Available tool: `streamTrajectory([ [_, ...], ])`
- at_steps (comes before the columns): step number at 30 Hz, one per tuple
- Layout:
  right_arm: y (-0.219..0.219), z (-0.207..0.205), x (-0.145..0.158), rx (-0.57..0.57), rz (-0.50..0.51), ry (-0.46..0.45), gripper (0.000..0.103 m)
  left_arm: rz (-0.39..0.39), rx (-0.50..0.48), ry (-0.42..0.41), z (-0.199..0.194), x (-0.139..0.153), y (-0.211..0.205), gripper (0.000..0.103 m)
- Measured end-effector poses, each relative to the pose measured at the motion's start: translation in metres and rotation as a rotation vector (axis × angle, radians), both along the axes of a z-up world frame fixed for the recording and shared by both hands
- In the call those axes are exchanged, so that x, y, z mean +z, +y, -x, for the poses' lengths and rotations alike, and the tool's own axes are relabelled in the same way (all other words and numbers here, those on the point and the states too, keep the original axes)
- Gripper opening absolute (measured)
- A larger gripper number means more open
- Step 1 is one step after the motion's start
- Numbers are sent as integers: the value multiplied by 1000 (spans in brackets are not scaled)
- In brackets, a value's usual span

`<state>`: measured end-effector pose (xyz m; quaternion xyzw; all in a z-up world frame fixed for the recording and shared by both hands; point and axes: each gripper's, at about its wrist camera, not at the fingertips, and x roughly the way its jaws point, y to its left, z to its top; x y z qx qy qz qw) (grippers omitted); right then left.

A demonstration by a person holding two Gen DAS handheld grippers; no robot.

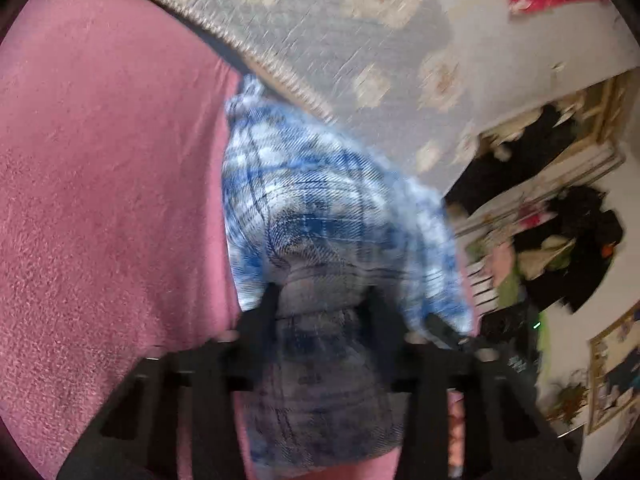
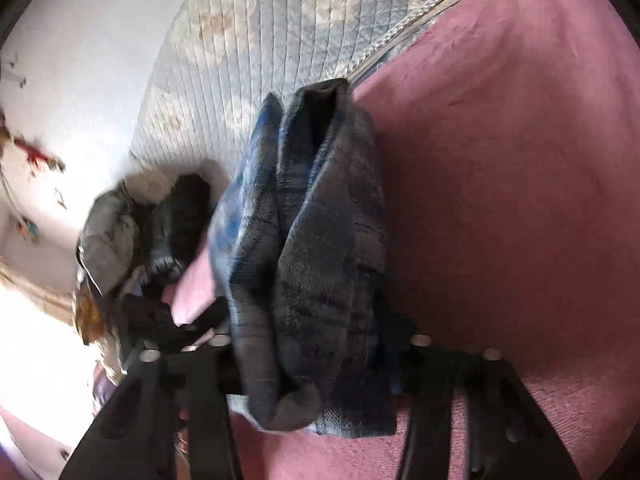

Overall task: Fold large clothes
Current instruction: 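Grasp the folded shirt with both tools and lift it toward the black jacket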

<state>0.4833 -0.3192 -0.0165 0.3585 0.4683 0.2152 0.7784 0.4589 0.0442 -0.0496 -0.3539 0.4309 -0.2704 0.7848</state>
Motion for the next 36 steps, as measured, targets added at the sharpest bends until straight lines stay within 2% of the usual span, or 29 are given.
streamTrajectory([
  [3,14,10,24,21,97,-98,39,-164,-2,-94,10,28,-12,24],
  [4,17,13,31,24,119,-122,39,-193,-4,-114,13,39,-14,24],
  [6,21,20,50,18,135,-168,39,-217,-10,-151,16,61,-13,23],
  [9,24,28,77,12,81,-198,39,-219,-18,-206,21,103,-4,23],
  [12,34,35,110,22,49,-220,39,-274,-14,-276,30,151,6,23],
  [16,60,40,162,39,37,-246,39,-334,-8,-331,37,201,27,23],
  [18,80,38,193,55,46,-298,39,-336,1,-345,34,226,49,23],
  [21,111,27,224,85,21,-346,39,-313,25,-376,29,262,91,23],
  [25,173,3,256,122,-56,-397,39,-416,98,-468,27,305,146,23],
  [28,233,-24,272,160,-67,-432,40,-420,194,-475,13,317,202,23],
  [31,299,-58,277,190,-74,-448,40,-460,255,-481,-13,318,254,23],
  [36,402,-127,256,211,-82,-447,40,-541,314,-454,-73,300,331,23],
])
